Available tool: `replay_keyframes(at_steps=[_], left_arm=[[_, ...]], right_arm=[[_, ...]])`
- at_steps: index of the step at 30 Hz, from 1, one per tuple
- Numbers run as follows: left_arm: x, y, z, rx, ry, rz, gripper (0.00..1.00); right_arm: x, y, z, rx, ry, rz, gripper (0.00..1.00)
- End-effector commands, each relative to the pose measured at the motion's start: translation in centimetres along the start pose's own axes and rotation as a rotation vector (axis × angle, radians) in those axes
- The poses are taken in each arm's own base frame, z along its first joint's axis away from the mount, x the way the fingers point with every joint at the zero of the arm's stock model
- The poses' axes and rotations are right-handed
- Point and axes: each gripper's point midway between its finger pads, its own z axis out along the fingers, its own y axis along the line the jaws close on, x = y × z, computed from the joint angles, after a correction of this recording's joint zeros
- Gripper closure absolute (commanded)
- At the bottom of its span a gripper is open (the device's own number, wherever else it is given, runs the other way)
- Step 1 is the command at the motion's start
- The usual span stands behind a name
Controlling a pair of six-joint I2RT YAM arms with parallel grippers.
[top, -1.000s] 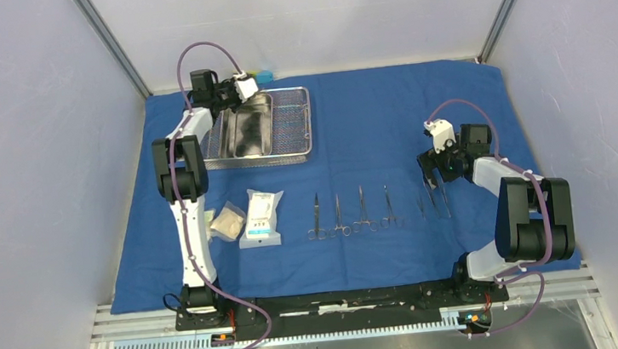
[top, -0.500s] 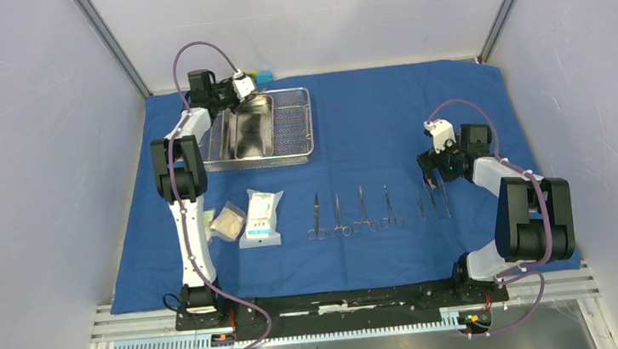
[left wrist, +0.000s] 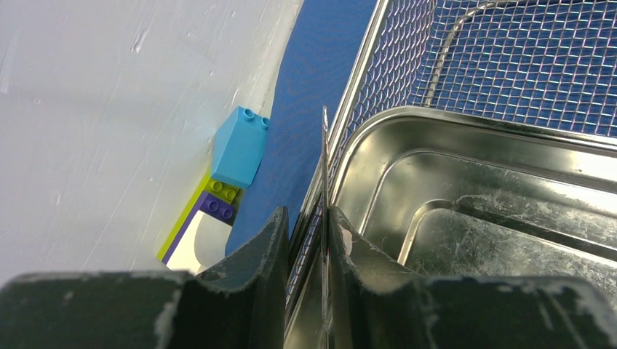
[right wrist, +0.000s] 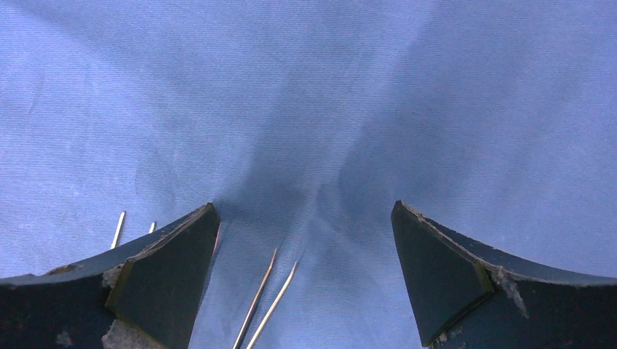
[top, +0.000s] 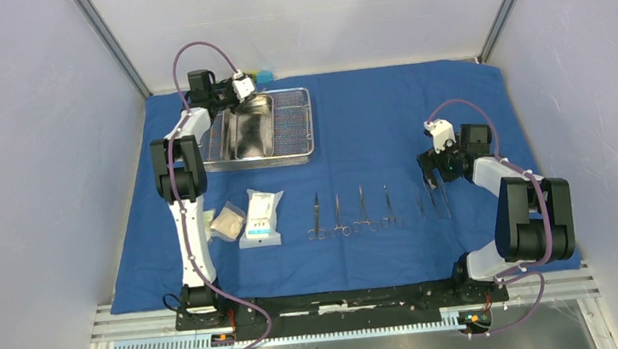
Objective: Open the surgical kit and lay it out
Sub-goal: Pick up the medical item from the container.
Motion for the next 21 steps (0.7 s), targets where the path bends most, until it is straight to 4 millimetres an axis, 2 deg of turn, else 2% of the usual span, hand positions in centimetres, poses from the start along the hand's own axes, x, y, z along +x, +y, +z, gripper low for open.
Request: replay_keyframes(at_steps=[1, 7, 21], left_arm=[[-0.6, -2.0, 0.3, 0.080, -0.028, -0.027, 0.98], [-0.6, -2.8, 0.2, 0.127, -0.030, 0.065, 0.98], [1.5, -5.1, -0.3, 0.219, 0.080, 0.286, 0.98]], right_arm=[[-1.3, -0.8, -0.1, 0.011, -0.024, -0.005, 0.02], [-1.3, -0.8, -0.1, 0.009, -0.026, -0.005, 0.02], [-1.2, -0.7, -0.1, 0.006, -0.023, -0.005, 0.03]])
